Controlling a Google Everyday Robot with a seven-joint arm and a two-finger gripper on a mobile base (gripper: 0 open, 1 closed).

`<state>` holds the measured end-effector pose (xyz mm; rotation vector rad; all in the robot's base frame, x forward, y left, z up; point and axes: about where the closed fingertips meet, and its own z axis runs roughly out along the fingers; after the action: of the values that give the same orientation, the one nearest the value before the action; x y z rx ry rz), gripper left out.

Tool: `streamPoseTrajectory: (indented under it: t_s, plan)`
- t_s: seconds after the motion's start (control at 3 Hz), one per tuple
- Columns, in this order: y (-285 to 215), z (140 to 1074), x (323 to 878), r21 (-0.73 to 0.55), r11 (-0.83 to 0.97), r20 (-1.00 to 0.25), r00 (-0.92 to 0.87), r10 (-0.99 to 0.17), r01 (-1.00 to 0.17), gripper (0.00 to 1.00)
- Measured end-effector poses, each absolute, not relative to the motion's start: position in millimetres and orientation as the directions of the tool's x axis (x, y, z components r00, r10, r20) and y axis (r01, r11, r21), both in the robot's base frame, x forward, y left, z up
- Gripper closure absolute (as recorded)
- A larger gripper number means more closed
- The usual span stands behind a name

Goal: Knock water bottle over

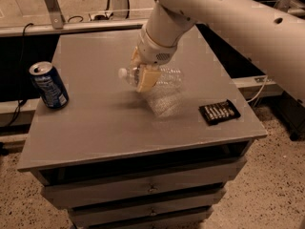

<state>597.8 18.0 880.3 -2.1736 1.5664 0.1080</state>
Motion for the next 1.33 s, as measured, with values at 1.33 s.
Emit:
streamPoseTrajectory:
  t_s: [1.33]
  plan:
    - [33.8,862.7,562.4,-0.255,-0.342,-0.331,0.414,-0.848,-0.904,0.0]
